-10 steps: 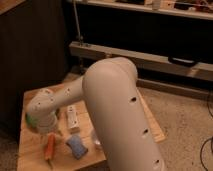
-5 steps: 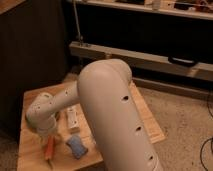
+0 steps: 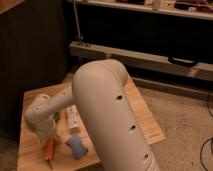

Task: Place the pepper on the white sponge

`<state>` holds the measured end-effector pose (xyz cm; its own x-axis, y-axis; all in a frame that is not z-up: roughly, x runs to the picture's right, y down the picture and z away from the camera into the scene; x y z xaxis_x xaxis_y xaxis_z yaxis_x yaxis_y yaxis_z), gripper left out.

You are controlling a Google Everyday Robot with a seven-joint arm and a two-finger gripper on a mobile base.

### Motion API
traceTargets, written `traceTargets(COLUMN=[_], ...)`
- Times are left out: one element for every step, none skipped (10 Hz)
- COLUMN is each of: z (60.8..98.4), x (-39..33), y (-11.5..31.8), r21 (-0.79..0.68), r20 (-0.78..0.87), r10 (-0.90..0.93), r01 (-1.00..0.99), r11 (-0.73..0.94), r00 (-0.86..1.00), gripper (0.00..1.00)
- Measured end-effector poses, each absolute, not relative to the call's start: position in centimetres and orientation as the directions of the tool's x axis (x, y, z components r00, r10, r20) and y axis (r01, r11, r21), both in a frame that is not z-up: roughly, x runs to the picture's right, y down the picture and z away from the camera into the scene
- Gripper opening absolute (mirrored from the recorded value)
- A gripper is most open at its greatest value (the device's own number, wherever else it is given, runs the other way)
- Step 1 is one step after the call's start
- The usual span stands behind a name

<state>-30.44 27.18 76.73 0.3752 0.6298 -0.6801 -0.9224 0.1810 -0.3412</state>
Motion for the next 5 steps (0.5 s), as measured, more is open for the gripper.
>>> traceTargets(z=[76.76,76.77,76.83,76.94,77.01], x=[-30.44,-30.48,-30.51,-30.54,-30.65], y=[27.29,27.46,27.61,27.88,28.2], r21=[-0.34,-0.339,-0.335,-0.329,-0.324], r20=[-0.685,-0.691,-0.699,-0.707,-0.715], r10=[0.621,0.61,0.598,0.585,0.573], r01=[-0.921,-0.919,-0.918,-0.917,-0.916], r11=[0.189,0.2,0.213,0.227,0.237], r00=[0.38,0.388,0.394,0.398,0.401], gripper=[0.57,0.5,0.41,0.38,0.38])
